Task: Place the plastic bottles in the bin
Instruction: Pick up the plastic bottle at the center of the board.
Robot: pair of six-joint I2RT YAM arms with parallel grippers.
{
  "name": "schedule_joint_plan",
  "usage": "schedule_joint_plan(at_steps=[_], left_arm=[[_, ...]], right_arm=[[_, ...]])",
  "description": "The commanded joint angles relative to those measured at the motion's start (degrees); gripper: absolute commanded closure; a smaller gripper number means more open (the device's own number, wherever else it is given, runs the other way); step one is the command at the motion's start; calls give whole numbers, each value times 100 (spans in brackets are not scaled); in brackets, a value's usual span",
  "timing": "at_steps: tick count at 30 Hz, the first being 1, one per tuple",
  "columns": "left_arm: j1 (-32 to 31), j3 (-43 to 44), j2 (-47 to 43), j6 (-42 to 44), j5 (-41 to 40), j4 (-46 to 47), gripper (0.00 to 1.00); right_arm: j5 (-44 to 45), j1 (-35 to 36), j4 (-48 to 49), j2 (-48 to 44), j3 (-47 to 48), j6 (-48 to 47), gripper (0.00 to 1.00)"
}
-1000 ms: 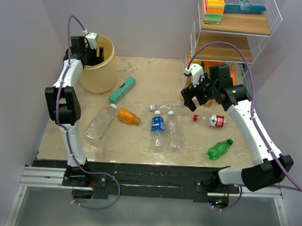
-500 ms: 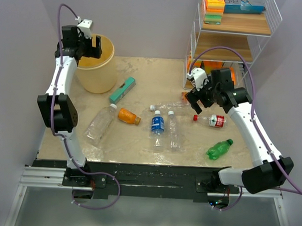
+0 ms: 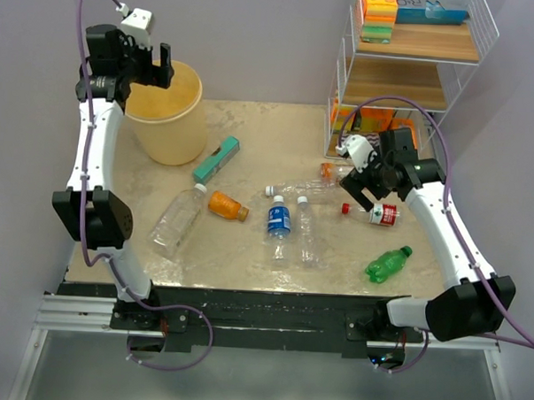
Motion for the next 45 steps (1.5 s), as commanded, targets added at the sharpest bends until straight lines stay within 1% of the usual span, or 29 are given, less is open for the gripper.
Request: schedule_joint_plan(at_steps=[1, 7, 14, 22, 32, 45], left_arm=[[33, 246, -445, 51, 459, -416, 3], [24, 123, -867, 139, 1004, -855, 2], [24, -333, -1430, 349, 1654, -1234, 2], [24, -676, -1983, 613, 2103, -1682, 1], [24, -1248, -2493, 798, 2209, -1823, 1], [24, -1749, -2748, 956, 2209, -1709, 1]], right_arm=[[340, -96, -34, 14, -100, -469, 2], [446, -175, -60, 58, -275, -1040, 2], [376, -315, -148, 129, -407, -1716, 3], [200, -640, -227, 374, -566, -2367, 4], [296, -948, -51, 937, -776, -3070, 4], [490, -1159, 564, 1534, -1076, -3396, 5]])
